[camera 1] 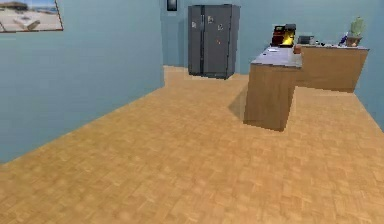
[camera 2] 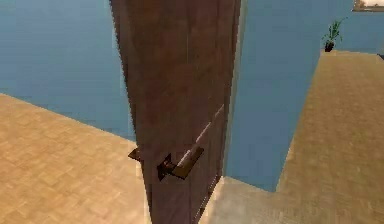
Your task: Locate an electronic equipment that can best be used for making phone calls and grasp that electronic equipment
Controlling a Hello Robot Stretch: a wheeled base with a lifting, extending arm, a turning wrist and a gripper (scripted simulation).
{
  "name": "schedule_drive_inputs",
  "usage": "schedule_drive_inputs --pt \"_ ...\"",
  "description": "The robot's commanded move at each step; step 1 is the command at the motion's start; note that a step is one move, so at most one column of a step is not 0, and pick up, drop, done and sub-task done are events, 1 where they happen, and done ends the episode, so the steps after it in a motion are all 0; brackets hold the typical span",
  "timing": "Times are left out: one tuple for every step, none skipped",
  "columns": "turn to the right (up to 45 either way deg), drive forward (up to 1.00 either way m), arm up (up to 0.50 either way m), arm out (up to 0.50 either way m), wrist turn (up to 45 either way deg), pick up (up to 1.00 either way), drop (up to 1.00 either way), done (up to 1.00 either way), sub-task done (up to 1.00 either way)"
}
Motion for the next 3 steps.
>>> schedule_drive_inputs --pt "24.0 0.00 0.00 0.00 0.0 0.00 0.00 0.00 0.00" --pt "0.0 0.65 0.00 0.00 0.0 0.00 0.00 0.00 0.00" --pt "18.0 0.00 0.00 0.00 0.0 0.00 0.00 0.00 0.00"
